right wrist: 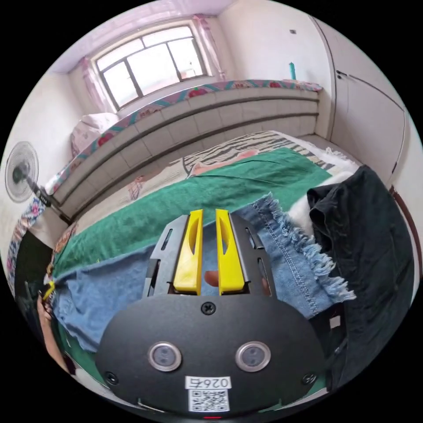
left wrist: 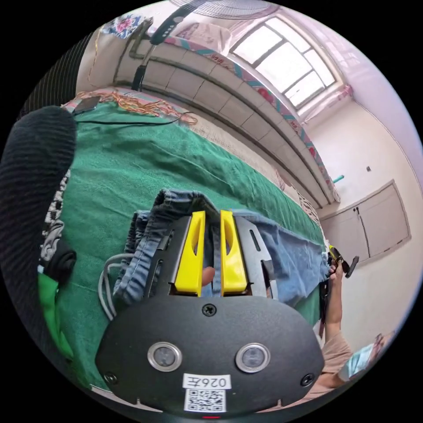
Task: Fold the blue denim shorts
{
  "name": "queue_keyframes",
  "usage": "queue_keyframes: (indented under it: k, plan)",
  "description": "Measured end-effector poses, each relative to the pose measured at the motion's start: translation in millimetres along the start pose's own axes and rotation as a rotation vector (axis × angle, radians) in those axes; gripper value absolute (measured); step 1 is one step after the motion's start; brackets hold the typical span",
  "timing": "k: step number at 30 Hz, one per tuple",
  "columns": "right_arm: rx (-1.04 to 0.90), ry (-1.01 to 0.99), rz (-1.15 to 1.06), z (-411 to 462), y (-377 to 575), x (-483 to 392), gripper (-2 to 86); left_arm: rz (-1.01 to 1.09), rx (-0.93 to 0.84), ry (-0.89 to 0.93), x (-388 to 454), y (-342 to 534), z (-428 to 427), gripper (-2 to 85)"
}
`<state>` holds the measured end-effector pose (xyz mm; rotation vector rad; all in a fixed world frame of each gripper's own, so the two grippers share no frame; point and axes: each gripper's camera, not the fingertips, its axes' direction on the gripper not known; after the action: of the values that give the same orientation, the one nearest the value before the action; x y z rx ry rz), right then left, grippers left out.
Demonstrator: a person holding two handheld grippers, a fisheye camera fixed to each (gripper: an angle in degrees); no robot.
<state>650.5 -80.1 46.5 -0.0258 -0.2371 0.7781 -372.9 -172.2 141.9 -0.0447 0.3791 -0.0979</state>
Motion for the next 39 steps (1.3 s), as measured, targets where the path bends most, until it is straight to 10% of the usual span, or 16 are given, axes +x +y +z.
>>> queue_keyframes:
  k: [9,13,21,26,34,39]
  plan:
    - [0.084,0.170,-0.225,-44,78,6,-1.3,0.281,0.224,-0.035,67,101,-94,-0.8]
    - [0.008,0.088,-0.236,-17,88,16,-1.3,0.288,0.026,-0.001,77,61,-31,-0.9]
    - [-0.102,0.102,-0.092,25,90,73,-1.0,0.421,-0.040,-0.459,128,95,-12,-0.8]
    - [0.051,-0.005,0.021,-32,148,100,-0.8,0.183,0.175,-0.129,76,152,-119,0.8]
    - [-0.072,-0.189,0.216,-10,217,146,2.9,-0.062,0.096,0.157,10,150,-81,29.9]
    - [-0.095,-0.317,0.307,4,225,170,8.3,-0.155,0.007,0.042,1,103,-40,17.1]
